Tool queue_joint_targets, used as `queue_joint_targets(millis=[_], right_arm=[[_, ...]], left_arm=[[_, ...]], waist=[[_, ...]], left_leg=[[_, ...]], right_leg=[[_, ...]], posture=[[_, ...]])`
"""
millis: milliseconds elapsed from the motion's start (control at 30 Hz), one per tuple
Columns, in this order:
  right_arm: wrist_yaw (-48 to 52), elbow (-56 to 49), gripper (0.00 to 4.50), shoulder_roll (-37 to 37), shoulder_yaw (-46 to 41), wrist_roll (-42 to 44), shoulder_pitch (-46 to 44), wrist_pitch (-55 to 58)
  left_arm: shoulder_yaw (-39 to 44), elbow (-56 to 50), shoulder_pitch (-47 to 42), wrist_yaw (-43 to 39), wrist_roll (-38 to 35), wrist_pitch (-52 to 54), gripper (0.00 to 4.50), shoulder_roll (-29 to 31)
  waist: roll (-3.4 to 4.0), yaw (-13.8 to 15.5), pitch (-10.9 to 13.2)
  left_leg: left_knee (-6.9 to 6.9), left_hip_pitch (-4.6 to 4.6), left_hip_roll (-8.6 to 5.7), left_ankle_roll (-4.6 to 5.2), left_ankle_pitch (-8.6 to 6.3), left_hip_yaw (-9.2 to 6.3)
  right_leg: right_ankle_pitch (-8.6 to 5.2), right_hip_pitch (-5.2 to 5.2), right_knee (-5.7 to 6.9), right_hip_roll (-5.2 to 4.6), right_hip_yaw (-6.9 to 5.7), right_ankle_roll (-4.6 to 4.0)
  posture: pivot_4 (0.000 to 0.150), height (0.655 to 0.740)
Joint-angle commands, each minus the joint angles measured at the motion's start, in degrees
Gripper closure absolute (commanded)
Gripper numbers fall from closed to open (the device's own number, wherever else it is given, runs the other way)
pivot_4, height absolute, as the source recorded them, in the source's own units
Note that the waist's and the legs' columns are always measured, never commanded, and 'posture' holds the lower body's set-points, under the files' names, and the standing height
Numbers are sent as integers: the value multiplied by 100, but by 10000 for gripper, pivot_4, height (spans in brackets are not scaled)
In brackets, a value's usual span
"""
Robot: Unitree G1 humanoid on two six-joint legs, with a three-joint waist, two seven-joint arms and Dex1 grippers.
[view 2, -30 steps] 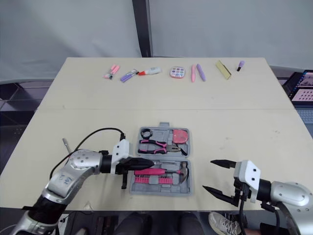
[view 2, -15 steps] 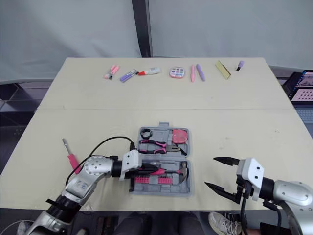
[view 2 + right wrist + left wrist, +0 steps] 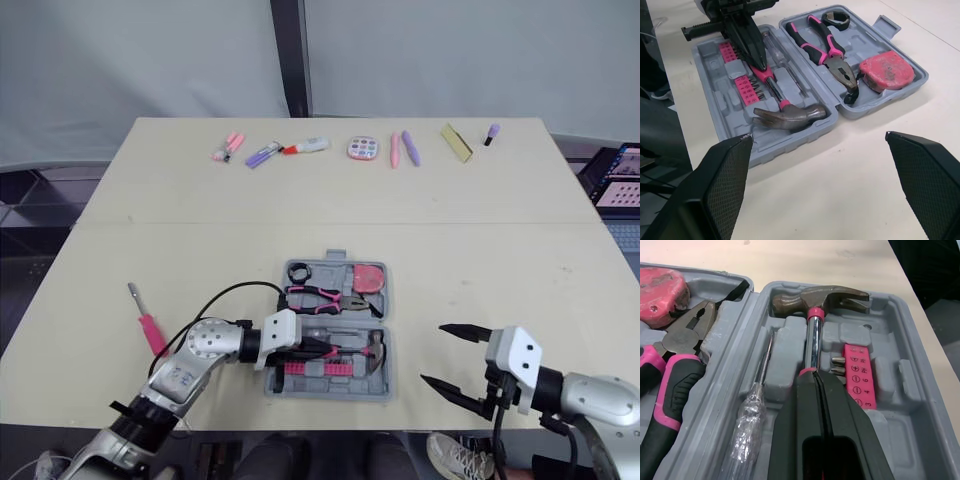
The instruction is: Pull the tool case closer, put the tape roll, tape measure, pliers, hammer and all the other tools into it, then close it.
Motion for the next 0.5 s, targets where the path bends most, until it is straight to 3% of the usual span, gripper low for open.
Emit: queue_joint_targets(millis=[33,500], right_arm=[[-45,-182,0,-9,-205,70,46,-15],[-16,-293,0,-11,-347,161,155,93]], left_arm=[[-19,13,6,6,70,-28,44888,2],[-215,84,144,188,435,208,44888,48]], waist=[[0,-1,0],[8,6,-10]], left_leg=[[0,0,0,0,0,0],[-1,5,0,0,0,-1]], right_leg=[[0,0,0,0,0,0],[0,5,0,0,1,0]], posture=[[1500,7400],[1500,7400]])
